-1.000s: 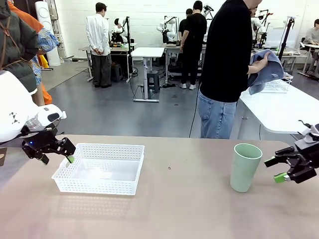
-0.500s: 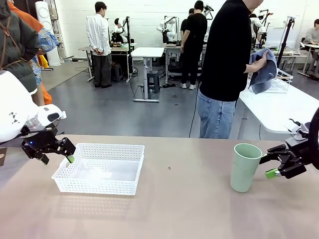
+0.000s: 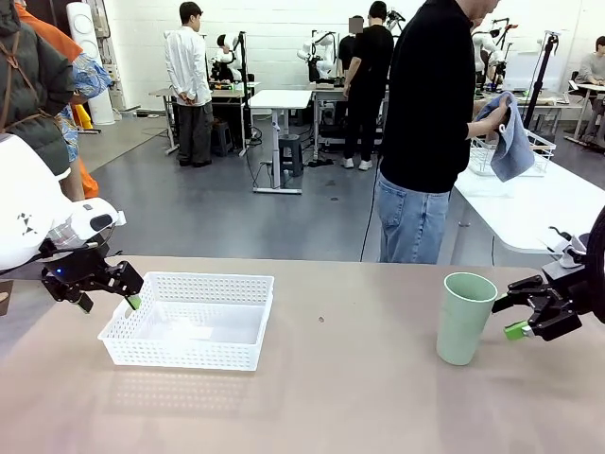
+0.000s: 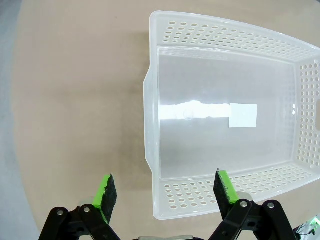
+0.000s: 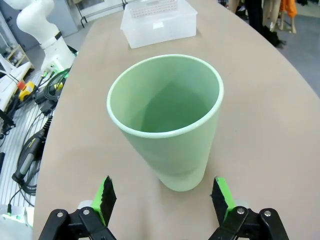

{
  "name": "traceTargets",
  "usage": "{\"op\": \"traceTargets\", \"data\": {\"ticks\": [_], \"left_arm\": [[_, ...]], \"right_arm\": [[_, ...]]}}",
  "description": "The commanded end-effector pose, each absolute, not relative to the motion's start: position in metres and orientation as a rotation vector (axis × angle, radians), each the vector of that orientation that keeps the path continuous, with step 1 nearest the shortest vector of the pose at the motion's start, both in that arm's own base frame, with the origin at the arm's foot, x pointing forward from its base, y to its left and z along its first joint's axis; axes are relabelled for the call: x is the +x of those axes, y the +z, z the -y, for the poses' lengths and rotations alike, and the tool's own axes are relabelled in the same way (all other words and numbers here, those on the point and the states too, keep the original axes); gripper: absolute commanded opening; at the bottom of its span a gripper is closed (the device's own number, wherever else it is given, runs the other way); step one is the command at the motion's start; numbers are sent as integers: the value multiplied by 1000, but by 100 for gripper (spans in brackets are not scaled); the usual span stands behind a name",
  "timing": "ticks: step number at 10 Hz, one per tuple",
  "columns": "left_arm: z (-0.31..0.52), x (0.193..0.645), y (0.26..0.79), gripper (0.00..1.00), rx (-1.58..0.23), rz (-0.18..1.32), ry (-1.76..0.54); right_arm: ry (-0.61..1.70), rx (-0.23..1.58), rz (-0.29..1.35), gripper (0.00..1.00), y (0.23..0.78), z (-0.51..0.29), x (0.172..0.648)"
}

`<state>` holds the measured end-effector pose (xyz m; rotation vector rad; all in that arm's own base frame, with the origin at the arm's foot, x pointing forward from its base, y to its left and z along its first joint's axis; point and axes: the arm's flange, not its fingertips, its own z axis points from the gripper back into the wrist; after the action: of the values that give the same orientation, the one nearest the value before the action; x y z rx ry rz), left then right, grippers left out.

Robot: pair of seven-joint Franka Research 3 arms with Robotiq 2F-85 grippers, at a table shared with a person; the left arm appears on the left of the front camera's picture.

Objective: Clean and organize the cups into the basket.
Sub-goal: Pick up the Organizing basket and move it to the center of the table, then pick up the Reusable plastic cup from the right side of the table and place it inside the Organizing basket.

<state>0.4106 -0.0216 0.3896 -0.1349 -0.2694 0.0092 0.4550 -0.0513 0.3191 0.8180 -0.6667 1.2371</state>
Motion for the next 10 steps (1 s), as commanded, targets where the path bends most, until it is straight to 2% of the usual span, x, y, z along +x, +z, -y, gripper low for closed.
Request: {"op": "traceTargets", "data": {"ticks": [1,6,10], "left_arm": [[20,415,384,100,-119,248,11],[20,422,379,100,-111,233,-14],[25,428,371,100,-83,214,-14]], "right_arm": [[1290,827,686,100,293,52,465],[1307,878,831,100,271,75,463],[1288,979,831,100,251,63,478]]}}
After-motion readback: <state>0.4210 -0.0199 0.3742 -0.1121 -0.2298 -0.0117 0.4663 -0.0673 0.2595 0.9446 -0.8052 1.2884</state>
